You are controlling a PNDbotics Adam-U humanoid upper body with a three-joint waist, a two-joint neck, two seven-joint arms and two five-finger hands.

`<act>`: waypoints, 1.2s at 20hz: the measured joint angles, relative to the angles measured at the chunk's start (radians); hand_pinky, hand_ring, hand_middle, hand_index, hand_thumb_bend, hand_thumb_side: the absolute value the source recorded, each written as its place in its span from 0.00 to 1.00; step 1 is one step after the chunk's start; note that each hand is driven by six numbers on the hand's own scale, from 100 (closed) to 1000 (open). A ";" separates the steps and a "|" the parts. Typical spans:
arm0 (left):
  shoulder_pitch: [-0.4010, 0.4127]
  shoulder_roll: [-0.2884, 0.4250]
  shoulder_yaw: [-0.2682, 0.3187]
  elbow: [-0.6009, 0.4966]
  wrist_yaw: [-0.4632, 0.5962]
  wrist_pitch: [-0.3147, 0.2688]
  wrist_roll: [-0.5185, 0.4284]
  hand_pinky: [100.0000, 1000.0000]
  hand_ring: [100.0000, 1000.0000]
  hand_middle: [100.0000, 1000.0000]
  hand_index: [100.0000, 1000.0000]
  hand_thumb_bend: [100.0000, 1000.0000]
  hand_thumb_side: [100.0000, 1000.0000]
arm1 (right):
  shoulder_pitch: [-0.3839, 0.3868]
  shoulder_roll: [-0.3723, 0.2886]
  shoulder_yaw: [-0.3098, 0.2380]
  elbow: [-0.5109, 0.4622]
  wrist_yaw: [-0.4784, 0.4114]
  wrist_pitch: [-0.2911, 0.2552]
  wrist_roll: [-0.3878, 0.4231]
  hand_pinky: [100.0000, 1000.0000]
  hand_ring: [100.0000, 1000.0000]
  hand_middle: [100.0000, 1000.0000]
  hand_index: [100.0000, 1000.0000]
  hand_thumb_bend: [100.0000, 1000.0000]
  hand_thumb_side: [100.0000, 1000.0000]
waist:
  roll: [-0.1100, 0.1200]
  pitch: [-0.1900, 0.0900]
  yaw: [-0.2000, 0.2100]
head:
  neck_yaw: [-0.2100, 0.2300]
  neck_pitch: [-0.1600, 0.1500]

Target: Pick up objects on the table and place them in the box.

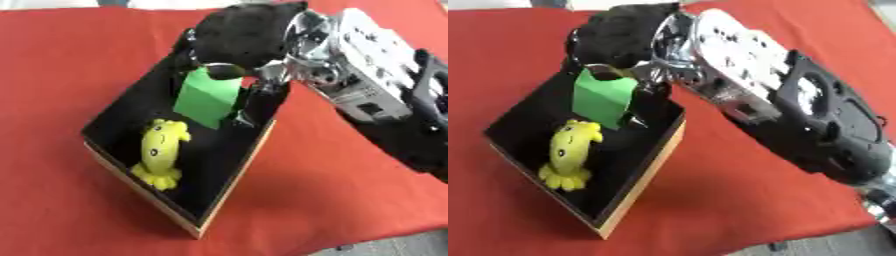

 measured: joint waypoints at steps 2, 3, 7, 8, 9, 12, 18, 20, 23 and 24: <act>0.000 0.000 0.000 0.000 0.001 0.000 0.000 0.48 0.83 0.67 0.78 0.00 0.40 | 0.008 0.008 0.012 0.000 0.001 0.004 -0.001 0.65 0.62 0.47 0.56 0.15 0.00 | 0.000 0.002 0.001 | -0.001 0.000; 0.000 0.000 0.000 0.000 0.002 0.000 0.000 0.48 0.83 0.67 0.78 0.00 0.40 | 0.008 0.012 0.017 0.000 0.001 0.005 -0.002 0.65 0.62 0.47 0.57 0.15 0.00 | 0.000 0.002 0.001 | -0.001 0.000; 0.000 0.000 0.000 0.000 0.004 0.000 -0.001 0.48 0.83 0.67 0.78 0.00 0.40 | 0.017 0.025 0.036 0.000 0.001 0.009 -0.005 0.72 0.78 0.70 0.76 0.32 0.17 | 0.000 0.005 0.001 | -0.002 0.000; 0.000 -0.001 0.000 0.000 0.004 0.000 -0.001 0.48 0.83 0.67 0.78 0.00 0.40 | 0.020 0.026 0.044 0.000 0.001 0.008 -0.005 0.76 0.83 0.77 0.81 0.33 0.24 | 0.000 0.006 0.002 | -0.002 0.000; 0.000 -0.001 0.000 0.000 0.004 0.000 -0.001 0.48 0.83 0.67 0.78 0.00 0.40 | 0.028 0.027 0.053 0.000 0.002 0.006 -0.004 0.79 0.87 0.82 0.86 0.35 0.27 | 0.000 0.007 0.002 | -0.002 0.000; 0.000 -0.001 0.000 0.000 0.004 0.001 -0.002 0.48 0.83 0.67 0.78 0.00 0.40 | 0.047 0.027 0.076 0.000 0.006 0.003 -0.002 0.91 0.99 0.88 0.93 0.46 0.37 | 0.000 0.008 0.003 | -0.002 0.000; 0.000 -0.001 0.000 0.000 0.004 0.001 -0.003 0.48 0.83 0.67 0.78 0.00 0.40 | 0.046 0.030 0.055 0.000 0.053 -0.001 -0.001 0.94 1.00 0.88 0.94 0.47 0.44 | 0.002 0.008 0.003 | 0.000 0.000; 0.000 -0.001 0.000 0.000 0.004 0.001 -0.003 0.48 0.83 0.67 0.78 0.00 0.40 | 0.036 0.032 0.025 0.000 0.062 -0.005 -0.005 0.94 1.00 0.87 0.94 0.48 0.43 | 0.003 0.008 0.003 | 0.001 0.000; 0.000 -0.001 0.000 0.000 0.004 0.002 -0.003 0.48 0.83 0.67 0.78 0.00 0.40 | 0.029 0.032 -0.020 0.000 0.071 -0.014 -0.031 0.93 0.99 0.87 0.95 0.47 0.43 | 0.004 0.008 0.002 | 0.003 0.000; 0.000 -0.001 0.000 0.000 0.004 0.002 -0.002 0.48 0.83 0.67 0.78 0.00 0.40 | 0.026 0.032 -0.035 0.000 0.073 -0.017 -0.044 0.93 0.99 0.87 0.95 0.47 0.43 | 0.005 0.008 0.002 | 0.004 0.000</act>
